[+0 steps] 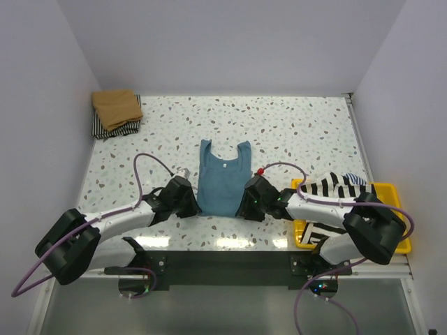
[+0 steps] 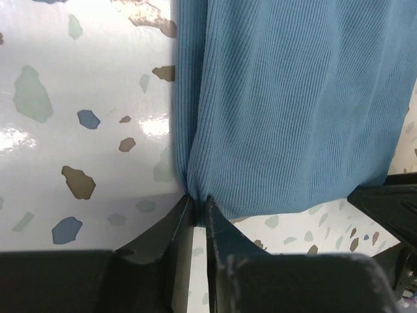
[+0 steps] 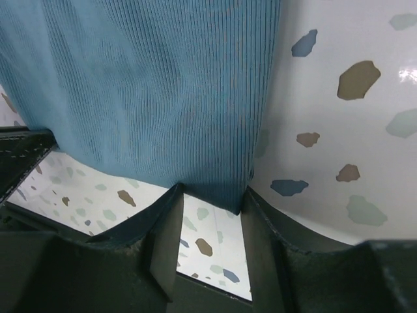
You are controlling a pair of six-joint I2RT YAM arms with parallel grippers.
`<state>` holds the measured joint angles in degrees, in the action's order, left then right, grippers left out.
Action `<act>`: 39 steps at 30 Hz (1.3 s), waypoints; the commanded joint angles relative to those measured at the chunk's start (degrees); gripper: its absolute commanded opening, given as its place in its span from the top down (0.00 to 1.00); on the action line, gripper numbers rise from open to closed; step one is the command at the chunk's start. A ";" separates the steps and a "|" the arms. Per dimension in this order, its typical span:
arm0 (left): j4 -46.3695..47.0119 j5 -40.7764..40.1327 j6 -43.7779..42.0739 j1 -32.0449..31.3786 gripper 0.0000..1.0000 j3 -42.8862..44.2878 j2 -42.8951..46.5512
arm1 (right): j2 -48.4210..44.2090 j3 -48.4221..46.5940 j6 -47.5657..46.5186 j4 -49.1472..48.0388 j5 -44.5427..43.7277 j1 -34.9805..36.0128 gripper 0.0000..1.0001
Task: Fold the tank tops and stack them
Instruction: Fold the tank top
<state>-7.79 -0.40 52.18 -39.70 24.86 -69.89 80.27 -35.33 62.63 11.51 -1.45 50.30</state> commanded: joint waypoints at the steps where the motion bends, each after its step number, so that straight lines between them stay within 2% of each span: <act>1: -4.86 0.05 0.73 -1.34 0.84 -2.63 -1.83 | 1.91 0.88 0.74 -1.05 -0.92 0.14 0.58; 6: -6.27 0.14 1.17 -2.57 1.00 -2.19 -0.25 | 1.21 0.35 -1.54 2.11 -2.50 0.06 0.85; 9: -9.07 1.27 1.69 -3.71 1.00 -1.22 1.85 | -1.33 -0.17 -3.65 6.75 -2.59 0.49 0.94; 13: -13.82 1.28 3.62 -6.96 1.00 -0.43 7.55 | -7.74 -1.14 -5.24 13.09 -4.61 3.57 0.96; 17: -21.62 1.28 7.30 -12.31 1.00 1.50 12.21 | -12.31 -5.96 -5.42 20.82 -9.24 10.93 0.99; 22: -31.04 -1.07 9.69 -14.70 1.00 9.31 18.64 | -17.07 -12.29 -4.53 29.97 -13.83 14.38 0.98; 26: -33.16 -5.02 10.04 -14.53 1.00 18.08 17.42 | -17.34 -19.84 -6.81 33.49 -17.52 14.38 0.94; 28: -33.08 -6.79 8.99 -13.65 1.00 21.18 14.80 | -15.41 -22.84 -7.96 35.07 -19.81 13.95 0.93; 30: -31.94 -6.02 6.01 -9.10 1.00 24.00 12.94 | -13.48 -26.18 -9.98 35.16 -19.90 12.81 0.92; 32: -27.99 -2.95 2.68 -2.88 1.00 25.05 10.92 | -11.11 -28.03 -12.95 33.59 -17.54 8.69 0.93; 35: -22.02 -0.57 -0.93 2.76 1.00 27.59 6.88 | -7.77 -29.26 -17.52 28.67 -12.18 0.78 0.94; 39: -16.92 1.36 -3.66 7.79 1.00 33.23 -1.73 | 0.57 -34.79 -22.11 23.49 -5.85 -8.10 0.95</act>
<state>-32.62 -1.63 53.28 -34.81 52.90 -67.85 76.27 -64.79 46.65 40.56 -12.32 46.76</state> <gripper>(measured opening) 0.021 0.088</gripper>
